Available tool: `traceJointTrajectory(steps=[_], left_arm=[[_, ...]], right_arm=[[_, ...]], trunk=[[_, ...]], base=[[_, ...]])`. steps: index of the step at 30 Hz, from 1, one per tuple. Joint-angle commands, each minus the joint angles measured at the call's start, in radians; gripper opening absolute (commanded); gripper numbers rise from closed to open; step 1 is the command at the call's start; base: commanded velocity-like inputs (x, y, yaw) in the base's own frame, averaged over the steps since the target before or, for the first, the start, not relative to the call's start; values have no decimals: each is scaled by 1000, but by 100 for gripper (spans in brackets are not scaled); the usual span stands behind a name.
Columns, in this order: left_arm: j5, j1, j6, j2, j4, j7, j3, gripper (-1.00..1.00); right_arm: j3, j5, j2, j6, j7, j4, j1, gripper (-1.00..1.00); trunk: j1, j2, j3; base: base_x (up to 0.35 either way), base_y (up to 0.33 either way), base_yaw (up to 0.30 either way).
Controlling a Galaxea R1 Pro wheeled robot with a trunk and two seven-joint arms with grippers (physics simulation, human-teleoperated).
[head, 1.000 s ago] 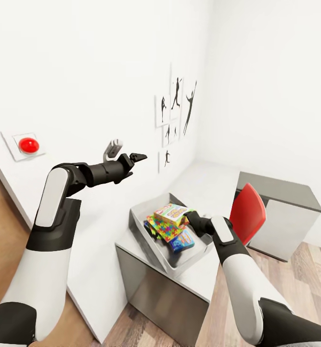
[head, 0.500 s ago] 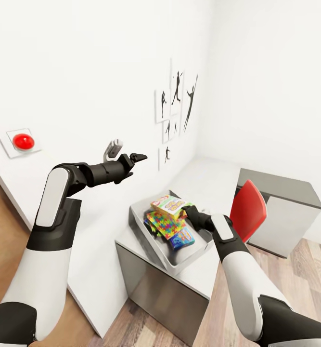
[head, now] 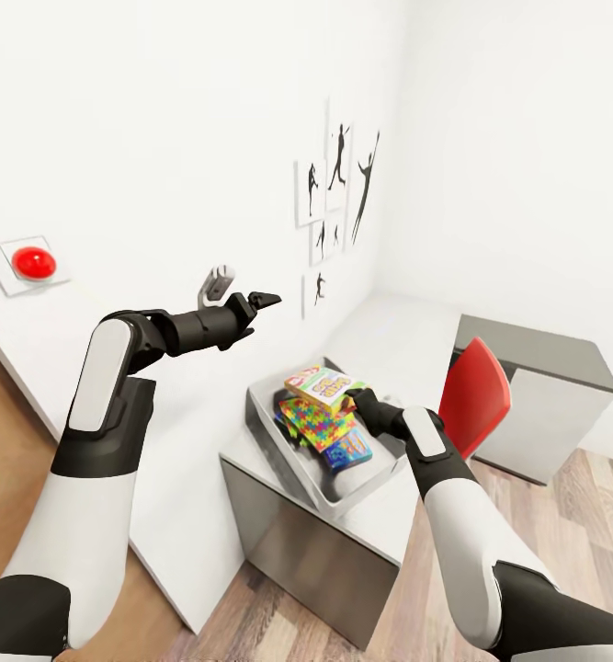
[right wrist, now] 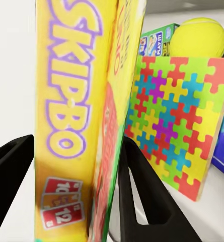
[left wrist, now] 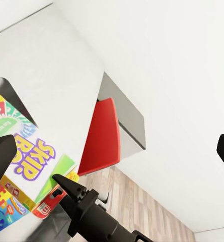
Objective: Put all the toys in the child's room - the three board games (two on the bed and one on the table), the two jigsaw puzzles on the table, and the tennis ball on the table - inside the toy box on the table in the child's room.
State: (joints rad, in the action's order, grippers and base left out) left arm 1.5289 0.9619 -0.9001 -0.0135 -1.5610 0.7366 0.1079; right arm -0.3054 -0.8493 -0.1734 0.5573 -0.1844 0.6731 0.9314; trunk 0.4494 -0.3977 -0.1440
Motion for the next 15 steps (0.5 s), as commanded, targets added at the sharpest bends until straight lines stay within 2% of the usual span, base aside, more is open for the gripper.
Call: traceJointTrajectory(steps=[1, 15], left_arm=[[10, 1, -1, 0, -1, 10, 0, 100], [10, 1, -2, 0, -1, 10, -1, 100]], right_arm=[[-4, -11, -1, 4, -9, 2, 1, -100], [-5, -11, -1, 4, -6, 2, 1, -100]], trunk=[[1, -2, -4], [1, -2, -27]], base=[[0, 0, 0], [0, 0, 0]])
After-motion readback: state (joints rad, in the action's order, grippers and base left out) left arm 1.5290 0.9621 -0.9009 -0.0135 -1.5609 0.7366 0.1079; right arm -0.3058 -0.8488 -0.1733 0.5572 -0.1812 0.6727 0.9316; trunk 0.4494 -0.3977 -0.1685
